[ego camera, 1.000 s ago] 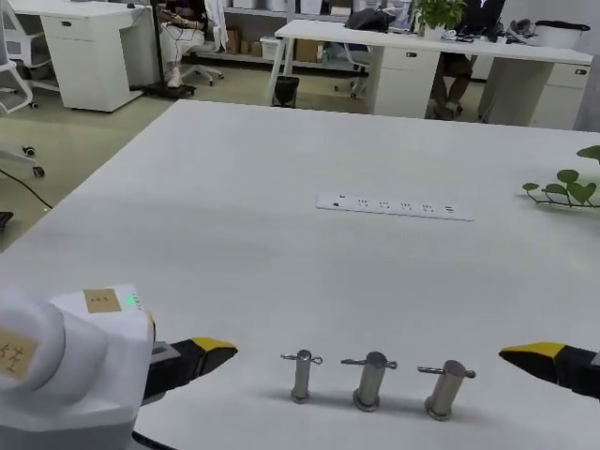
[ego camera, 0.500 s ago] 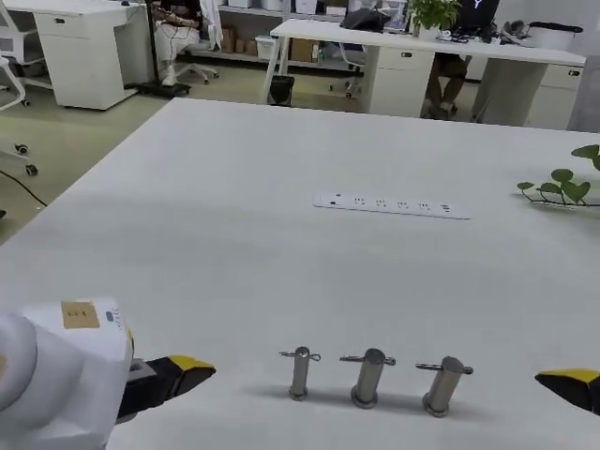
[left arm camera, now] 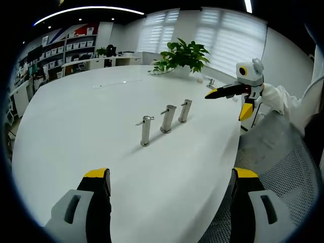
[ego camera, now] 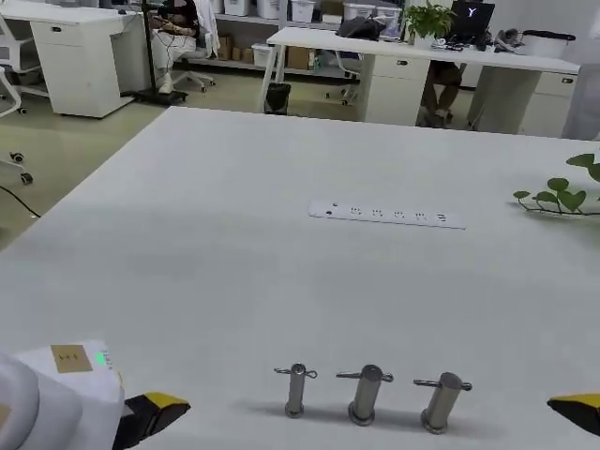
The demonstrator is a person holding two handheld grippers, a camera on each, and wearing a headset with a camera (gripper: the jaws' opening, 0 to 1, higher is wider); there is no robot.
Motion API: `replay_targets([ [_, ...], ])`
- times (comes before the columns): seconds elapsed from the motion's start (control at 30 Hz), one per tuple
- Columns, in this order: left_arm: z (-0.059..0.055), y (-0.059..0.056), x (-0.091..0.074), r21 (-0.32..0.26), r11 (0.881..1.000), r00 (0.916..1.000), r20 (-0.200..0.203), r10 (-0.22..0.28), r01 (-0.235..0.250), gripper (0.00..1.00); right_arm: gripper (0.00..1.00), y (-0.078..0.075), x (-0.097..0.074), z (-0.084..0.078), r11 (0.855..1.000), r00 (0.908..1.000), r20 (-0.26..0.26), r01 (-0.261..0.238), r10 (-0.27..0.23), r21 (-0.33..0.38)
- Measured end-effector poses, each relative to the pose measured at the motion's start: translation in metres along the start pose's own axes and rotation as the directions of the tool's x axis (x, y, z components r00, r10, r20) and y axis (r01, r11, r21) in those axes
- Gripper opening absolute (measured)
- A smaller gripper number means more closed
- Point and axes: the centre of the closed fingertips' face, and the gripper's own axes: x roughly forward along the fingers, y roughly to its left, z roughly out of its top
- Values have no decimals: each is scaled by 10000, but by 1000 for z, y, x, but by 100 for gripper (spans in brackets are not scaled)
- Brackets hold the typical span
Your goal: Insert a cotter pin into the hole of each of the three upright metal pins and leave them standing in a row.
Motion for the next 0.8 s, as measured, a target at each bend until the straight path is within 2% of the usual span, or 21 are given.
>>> replay_targets([
  [0.03,-1,-1,0,3,10000,10000,-92,-10,10,99,98,0,1,-1,10000,10000,-68,2,-2,40],
  [0.17,-1,-6,-1,-182,9994,9996,-29,-278,277,99,98,-1,0,-1,9999,10000,12,40,-40,106],
  [0.27,-1,-1,-2,-194,9998,10000,12,-28,29,99,98,-3,-1,0,9998,9998,29,195,-195,40],
  [0.37,-2,0,-2,-246,9997,10000,-86,6,-9,99,98,-5,-2,-1,9996,9996,10,294,-294,2],
  [0.43,-2,-1,-3,-298,9995,9999,-126,-58,54,99,98,-8,-3,2,9986,9985,148,534,-534,31],
  [0.47,-1,0,-3,-311,9995,9999,-125,-66,62,99,98,-8,-3,4,9984,9982,248,549,-552,123],
  [0.53,2,4,-3,-283,9995,9999,10,124,-124,99,98,-12,-3,9,9934,9950,577,762,-813,858],
  [0.57,2,5,-3,-283,9994,9998,23,174,-174,99,98,-11,-4,10,9930,9958,635,595,-662,1024],
  [0.67,4,5,-4,-328,9993,9998,60,169,-167,98,98,-9,-5,11,9936,9959,673,528,-597,1000],
  [0.7,2,5,-4,-368,9992,9999,20,164,-163,97,98,-9,-5,11,9938,9961,645,540,-604,968],
  [0.77,-6,5,-3,-558,9983,9992,-372,148,-169,94,98,-8,-4,10,9935,9961,604,584,-645,975],
  [0.8,-16,5,-3,-779,9968,9963,-853,114,-180,93,98,-7,-4,8,9934,9964,570,574,-633,994],
])
